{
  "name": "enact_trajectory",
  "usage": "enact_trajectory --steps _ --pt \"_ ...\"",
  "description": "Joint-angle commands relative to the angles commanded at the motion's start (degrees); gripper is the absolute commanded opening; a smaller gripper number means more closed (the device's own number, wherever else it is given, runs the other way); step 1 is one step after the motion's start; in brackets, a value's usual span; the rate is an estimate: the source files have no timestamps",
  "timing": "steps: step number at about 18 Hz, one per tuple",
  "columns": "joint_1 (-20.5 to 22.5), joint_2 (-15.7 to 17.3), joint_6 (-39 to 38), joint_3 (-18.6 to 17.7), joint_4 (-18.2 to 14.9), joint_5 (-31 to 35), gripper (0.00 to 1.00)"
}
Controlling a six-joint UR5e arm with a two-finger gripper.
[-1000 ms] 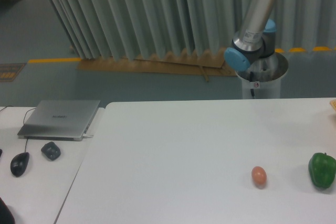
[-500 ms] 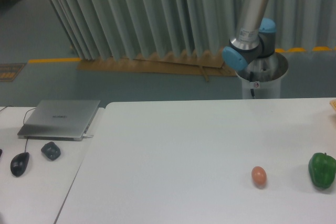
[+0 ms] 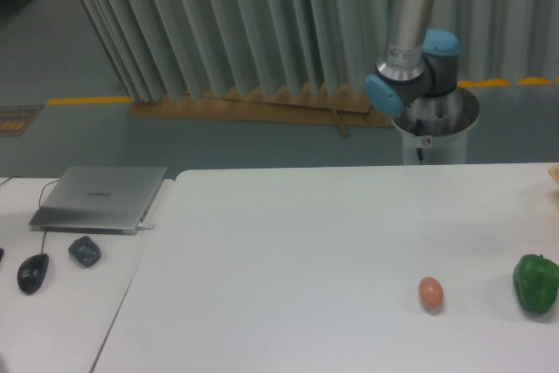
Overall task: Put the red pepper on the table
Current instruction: 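Lower the gripper holding the red bell pepper beside the green pepper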
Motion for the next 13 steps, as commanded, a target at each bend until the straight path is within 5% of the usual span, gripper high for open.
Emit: enact_trajectory --steps 9,13 --pt "-10.6 -1.2 -14.8 -0.4 5.5 -1.3 0.59" --pt "-17.1 -3.5 -26.6 -0.5 12.3 -1.3 0.59"
